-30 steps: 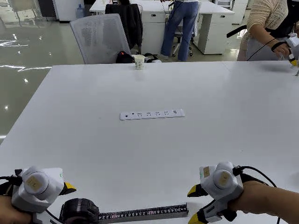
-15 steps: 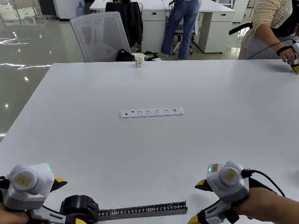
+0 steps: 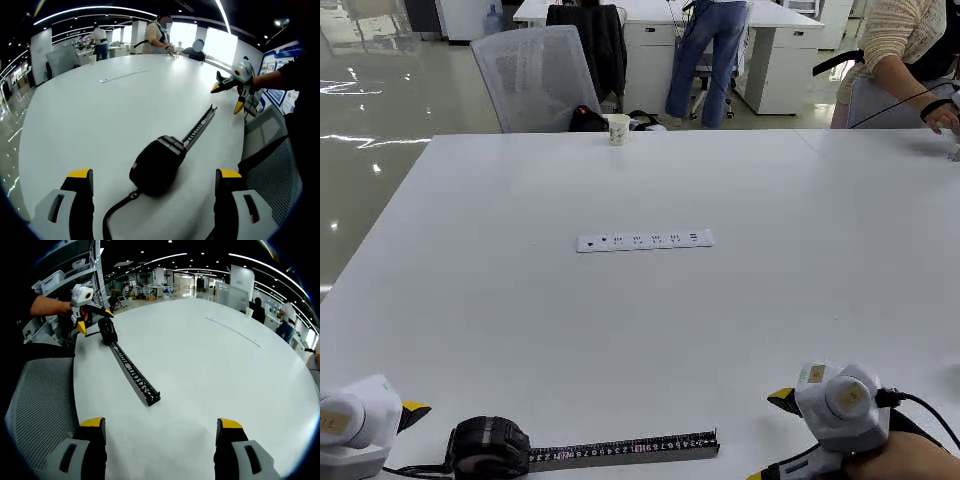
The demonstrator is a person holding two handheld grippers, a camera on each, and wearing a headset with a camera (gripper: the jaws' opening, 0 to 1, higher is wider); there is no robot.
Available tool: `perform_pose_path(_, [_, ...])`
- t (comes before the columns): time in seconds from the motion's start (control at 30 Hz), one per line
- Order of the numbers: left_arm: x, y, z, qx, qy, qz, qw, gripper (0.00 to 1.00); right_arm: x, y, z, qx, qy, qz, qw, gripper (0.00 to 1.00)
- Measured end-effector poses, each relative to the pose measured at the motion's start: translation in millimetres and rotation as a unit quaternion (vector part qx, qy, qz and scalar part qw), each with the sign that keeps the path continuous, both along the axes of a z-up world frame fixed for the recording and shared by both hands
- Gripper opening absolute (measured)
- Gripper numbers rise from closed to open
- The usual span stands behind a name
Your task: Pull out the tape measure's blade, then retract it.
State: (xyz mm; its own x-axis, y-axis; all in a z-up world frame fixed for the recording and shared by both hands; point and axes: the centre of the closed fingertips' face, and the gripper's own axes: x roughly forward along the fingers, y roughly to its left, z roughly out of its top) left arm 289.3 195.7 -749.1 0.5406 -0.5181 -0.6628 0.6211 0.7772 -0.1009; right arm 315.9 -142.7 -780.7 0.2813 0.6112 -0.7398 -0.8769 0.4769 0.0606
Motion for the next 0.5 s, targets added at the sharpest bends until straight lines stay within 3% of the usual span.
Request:
perform_pose_path(0.2, [-6.4, 5.5, -0.3, -0.001, -0.006, 0.018, 0.9998, 0.99, -0.9, -13.1, 5.6, 0.023, -0.007, -0.038, 0.999, 0.97])
perform_pose_path(0.4, [-9.4, 19.8, 1.4, -0.002, -0.021, 0.034, 0.9992, 0.99, -4.1, -25.5, 11.8, 0.035, -0.009, -0.056, 0.9978, 0.99])
perform_pose_path(0.5, [-13.5, 25.4, 1.7, -0.004, -0.02, 0.04, 0.999, 0.99, -5.6, -30.3, 14.9, 0.037, -0.018, -0.059, 0.9974, 0.99])
